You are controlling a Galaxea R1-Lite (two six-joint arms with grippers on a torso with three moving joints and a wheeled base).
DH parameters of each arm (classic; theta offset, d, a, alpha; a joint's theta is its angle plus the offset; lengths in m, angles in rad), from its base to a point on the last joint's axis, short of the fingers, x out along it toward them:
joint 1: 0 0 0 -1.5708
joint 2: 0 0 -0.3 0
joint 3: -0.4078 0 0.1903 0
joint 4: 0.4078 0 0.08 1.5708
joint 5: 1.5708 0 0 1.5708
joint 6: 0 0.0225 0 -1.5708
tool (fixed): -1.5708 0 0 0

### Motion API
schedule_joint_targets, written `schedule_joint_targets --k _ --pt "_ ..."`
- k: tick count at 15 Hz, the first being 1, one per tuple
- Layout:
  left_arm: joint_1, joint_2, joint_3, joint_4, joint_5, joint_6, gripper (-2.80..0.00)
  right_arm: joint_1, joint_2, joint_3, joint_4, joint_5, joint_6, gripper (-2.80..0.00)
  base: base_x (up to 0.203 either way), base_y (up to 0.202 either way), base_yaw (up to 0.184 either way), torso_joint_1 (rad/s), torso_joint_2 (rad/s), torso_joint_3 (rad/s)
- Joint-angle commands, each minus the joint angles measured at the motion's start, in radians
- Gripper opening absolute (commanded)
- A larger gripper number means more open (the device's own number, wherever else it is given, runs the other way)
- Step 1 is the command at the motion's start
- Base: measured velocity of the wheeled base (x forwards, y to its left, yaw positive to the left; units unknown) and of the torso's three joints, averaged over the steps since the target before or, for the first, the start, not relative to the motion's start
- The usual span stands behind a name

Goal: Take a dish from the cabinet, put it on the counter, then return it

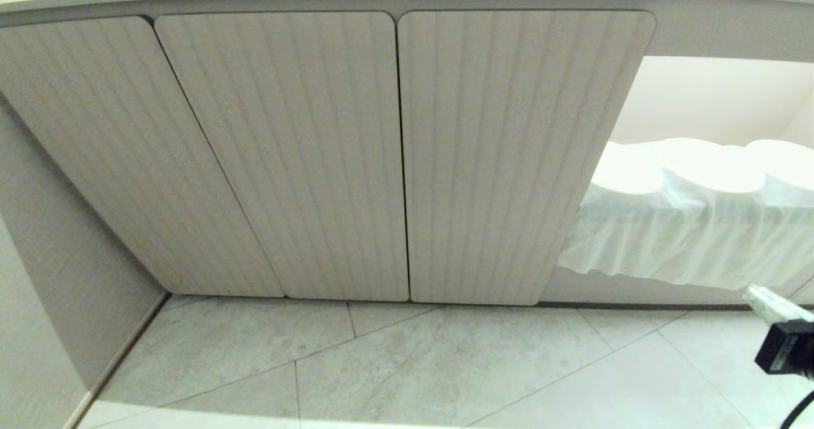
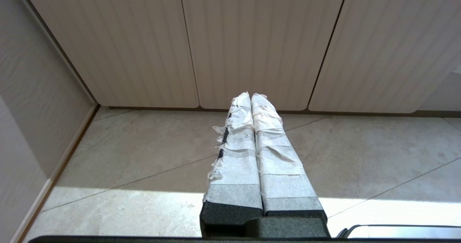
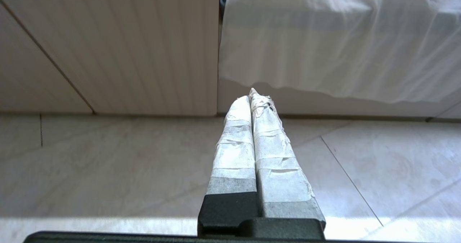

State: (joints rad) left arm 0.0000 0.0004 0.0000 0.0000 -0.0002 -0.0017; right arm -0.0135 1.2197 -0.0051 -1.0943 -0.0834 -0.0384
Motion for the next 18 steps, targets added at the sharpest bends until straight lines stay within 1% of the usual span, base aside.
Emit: schedule_joint_targets --k 1,3,6,9,11,13,15,18 --pt "0.0 0.0 0.0 0.0 0.0 0.0 -2.8 -0.018 -0.182 0.005 0.135 0.017 -0.01 -2.8 0.0 0.0 0.0 0.0 0.0 0.0" --pt "0.0 0.0 0.0 0.0 0.0 -0.001 -2.8 -0.02 -0.342 0.005 0.351 0.03 -0.028 -2.8 0.0 0.0 0.0 0.0 0.0 0.0" --pt "0.0 0.0 0.0 0.0 0.0 0.0 -2.8 -0.005 -0.611 0.005 0.678 0.028 -0.046 -2.8 0.0 0.0 0.0 0.0 0.0 0.0" --pt "0.0 0.0 0.0 0.0 0.0 0.0 -2.8 0.001 -0.83 0.005 0.916 0.03 -0.067 -2.8 0.0 0.0 0.0 0.0 0.0 0.0" --pt "0.0 0.0 0.0 0.0 0.0 0.0 -2.8 0.003 -0.946 0.004 1.009 0.055 -0.079 -2.8 0.0 0.0 0.0 0.0 0.0 0.0" --pt "0.0 0.0 0.0 0.0 0.0 0.0 -2.8 0.004 -1.047 0.003 1.071 0.08 -0.087 -2.8 0.0 0.0 0.0 0.0 0.0 0.0" --pt "0.0 0.0 0.0 0.0 0.0 0.0 -2.8 0.009 -1.125 0.001 1.094 0.089 -0.087 -2.8 0.0 0.0 0.0 0.0 0.0 0.0" --pt "0.0 0.0 0.0 0.0 0.0 0.0 -2.8 0.015 -1.219 0.004 1.091 0.091 -0.083 -2.8 0.0 0.0 0.0 0.0 0.0 0.0"
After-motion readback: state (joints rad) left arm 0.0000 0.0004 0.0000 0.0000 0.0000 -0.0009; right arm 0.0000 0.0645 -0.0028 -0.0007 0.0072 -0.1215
